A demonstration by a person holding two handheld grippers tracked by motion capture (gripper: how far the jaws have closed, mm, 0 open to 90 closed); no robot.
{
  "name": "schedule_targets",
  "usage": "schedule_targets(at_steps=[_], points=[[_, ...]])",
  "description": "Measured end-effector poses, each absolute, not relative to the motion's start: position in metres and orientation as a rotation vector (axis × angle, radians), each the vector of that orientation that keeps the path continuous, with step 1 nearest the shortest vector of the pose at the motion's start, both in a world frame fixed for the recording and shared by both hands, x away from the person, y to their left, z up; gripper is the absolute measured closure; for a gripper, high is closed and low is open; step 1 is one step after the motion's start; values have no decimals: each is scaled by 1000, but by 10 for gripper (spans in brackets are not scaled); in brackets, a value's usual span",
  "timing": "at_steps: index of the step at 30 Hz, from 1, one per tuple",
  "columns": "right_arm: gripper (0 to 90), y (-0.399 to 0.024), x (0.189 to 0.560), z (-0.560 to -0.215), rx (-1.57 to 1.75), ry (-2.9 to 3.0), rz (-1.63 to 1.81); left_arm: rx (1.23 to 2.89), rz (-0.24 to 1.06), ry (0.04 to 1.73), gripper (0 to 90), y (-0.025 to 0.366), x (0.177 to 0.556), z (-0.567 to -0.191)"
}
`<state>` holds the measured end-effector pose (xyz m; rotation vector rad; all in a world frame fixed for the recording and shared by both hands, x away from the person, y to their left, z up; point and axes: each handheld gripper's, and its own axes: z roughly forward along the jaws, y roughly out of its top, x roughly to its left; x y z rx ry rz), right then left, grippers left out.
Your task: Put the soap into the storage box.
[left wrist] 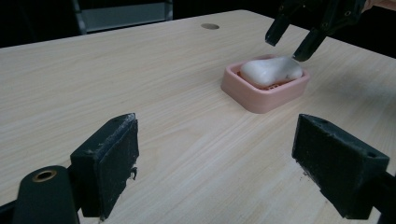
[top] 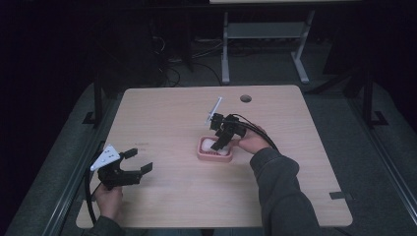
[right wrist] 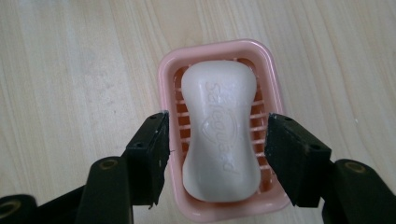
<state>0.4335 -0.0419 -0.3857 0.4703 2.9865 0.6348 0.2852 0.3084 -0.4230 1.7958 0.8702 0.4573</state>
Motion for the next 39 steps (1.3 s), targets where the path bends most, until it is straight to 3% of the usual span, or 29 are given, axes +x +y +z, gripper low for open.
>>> schedule_targets(at_steps=[39], points=[[340,-92,417,-385,622,2914,769,1805,456,866,140,306,286,-424]])
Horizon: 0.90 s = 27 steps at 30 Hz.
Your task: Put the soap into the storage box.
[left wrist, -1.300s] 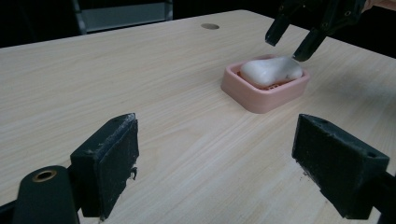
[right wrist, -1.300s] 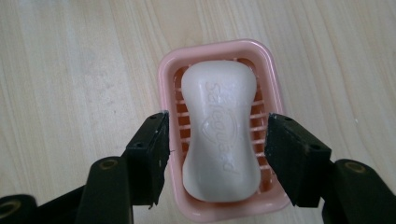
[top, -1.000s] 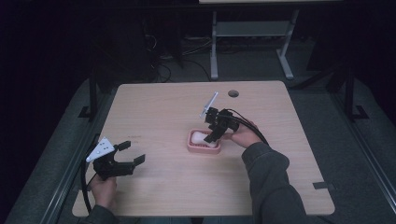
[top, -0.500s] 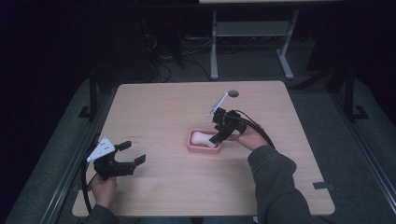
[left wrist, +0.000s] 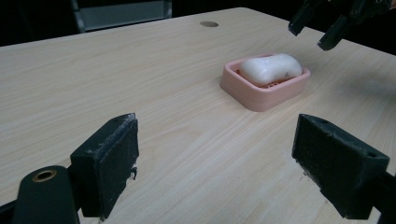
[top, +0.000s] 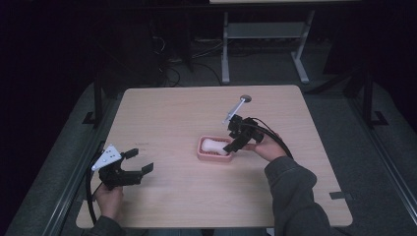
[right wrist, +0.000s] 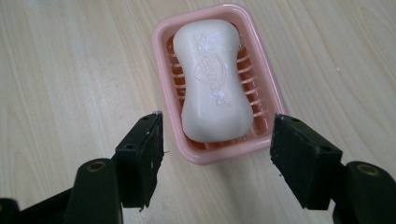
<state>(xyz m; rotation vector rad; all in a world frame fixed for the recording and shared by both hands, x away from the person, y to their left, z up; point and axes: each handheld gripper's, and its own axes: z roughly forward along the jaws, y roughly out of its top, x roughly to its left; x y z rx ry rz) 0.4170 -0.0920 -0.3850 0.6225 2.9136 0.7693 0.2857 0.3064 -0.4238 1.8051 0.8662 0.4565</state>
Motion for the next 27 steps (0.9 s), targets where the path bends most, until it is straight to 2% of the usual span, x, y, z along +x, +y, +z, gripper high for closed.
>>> schedule_targets(at_steps=[27], points=[[339,-123,393,-378,673,2849,811,1814,460,869,141,306,286,-424]])
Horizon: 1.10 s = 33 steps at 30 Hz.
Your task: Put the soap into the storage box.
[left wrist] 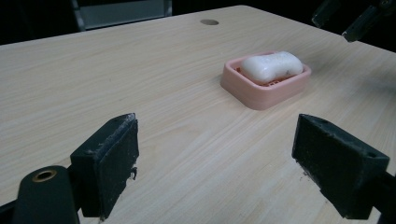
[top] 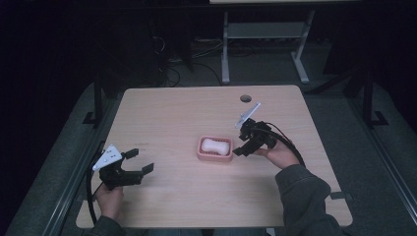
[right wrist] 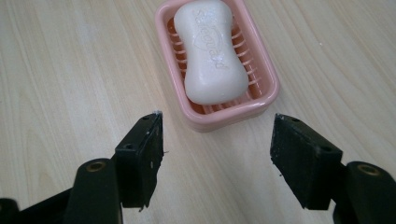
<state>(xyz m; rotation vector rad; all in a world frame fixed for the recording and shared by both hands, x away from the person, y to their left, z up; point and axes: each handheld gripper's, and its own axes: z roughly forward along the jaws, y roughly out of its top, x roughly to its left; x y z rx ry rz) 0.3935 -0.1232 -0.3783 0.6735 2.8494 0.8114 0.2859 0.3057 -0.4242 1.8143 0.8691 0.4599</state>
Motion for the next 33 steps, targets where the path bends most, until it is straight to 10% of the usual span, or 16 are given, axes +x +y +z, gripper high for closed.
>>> schedule_targets(at_steps=[33], points=[[316,-162,358,-390,750,2799,847,1818,460,869,141,305,286,-424]])
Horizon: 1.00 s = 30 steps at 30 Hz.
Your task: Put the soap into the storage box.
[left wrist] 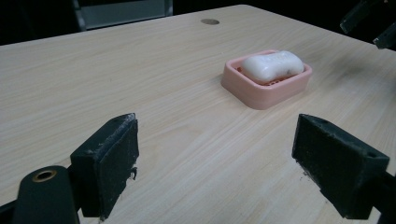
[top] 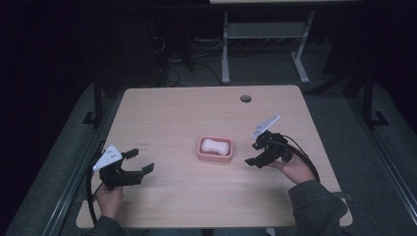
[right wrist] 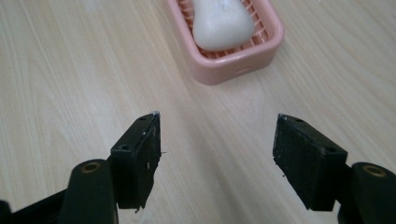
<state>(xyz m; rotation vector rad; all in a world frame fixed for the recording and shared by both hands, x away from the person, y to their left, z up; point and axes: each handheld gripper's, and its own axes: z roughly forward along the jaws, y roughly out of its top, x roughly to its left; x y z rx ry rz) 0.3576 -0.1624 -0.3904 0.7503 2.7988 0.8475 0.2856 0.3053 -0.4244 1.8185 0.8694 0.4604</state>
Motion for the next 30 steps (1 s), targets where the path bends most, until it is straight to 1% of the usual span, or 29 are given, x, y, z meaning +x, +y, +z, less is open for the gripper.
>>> schedule_targets(at_steps=[30], points=[[295,-208,314,-411,895,2742,915,1829,460,862,141,304,286,-425]])
